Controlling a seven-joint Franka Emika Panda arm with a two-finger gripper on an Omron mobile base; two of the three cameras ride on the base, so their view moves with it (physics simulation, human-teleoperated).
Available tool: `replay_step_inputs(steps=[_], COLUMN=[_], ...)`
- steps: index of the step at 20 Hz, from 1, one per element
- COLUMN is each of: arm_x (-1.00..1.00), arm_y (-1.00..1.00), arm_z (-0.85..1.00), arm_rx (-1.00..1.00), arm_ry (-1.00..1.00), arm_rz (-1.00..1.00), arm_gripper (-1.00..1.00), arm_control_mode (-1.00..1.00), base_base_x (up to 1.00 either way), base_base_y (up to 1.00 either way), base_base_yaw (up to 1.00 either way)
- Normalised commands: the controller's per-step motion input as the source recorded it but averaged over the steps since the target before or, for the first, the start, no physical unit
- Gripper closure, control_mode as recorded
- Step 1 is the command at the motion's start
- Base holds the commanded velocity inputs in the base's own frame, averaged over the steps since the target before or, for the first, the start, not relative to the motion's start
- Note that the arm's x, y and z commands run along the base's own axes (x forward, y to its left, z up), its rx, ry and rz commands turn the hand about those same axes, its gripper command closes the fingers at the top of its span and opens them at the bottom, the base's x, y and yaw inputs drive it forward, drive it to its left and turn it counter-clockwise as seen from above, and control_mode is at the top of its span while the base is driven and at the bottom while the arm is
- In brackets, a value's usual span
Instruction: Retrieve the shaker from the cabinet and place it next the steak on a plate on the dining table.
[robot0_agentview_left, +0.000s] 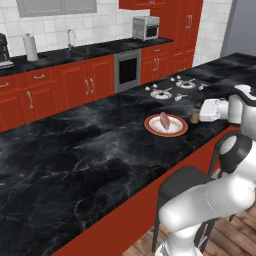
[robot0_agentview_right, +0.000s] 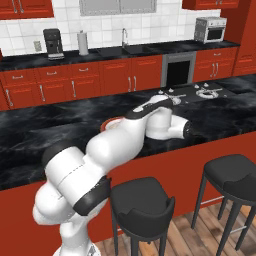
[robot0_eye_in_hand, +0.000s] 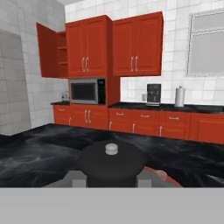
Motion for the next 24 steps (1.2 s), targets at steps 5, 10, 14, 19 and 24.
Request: replay_step_inputs(steps=[5, 10, 14, 19, 24], arm_x=[0.19, 0.12, 0.22, 0.17, 0.08], arm_y=[-0.10, -0.22, -0.03, -0.02, -0.03], arm_z=[-0.05, 0.00, 0.00, -0.03, -0.09], arm_rx=[0.08, 0.02, 0.00, 0.00, 0.00], arm_ry=[0.00, 0.00, 0.00, 0.00, 0.00], arm_rz=[0.00, 0.00, 0.00, 0.00, 0.00], arm_gripper=[1.00, 1.00, 1.00, 1.00, 1.00], arm_control_mode=[-1.00, -1.00, -1.00, -1.00, -1.00], base_base_x=[0.00, 0.00, 0.00, 0.00, 0.00], base_base_y=[0.00, 0.00, 0.00, 0.00, 0.00], base_base_yaw=[0.00, 0.00, 0.00, 0.00, 0.00])
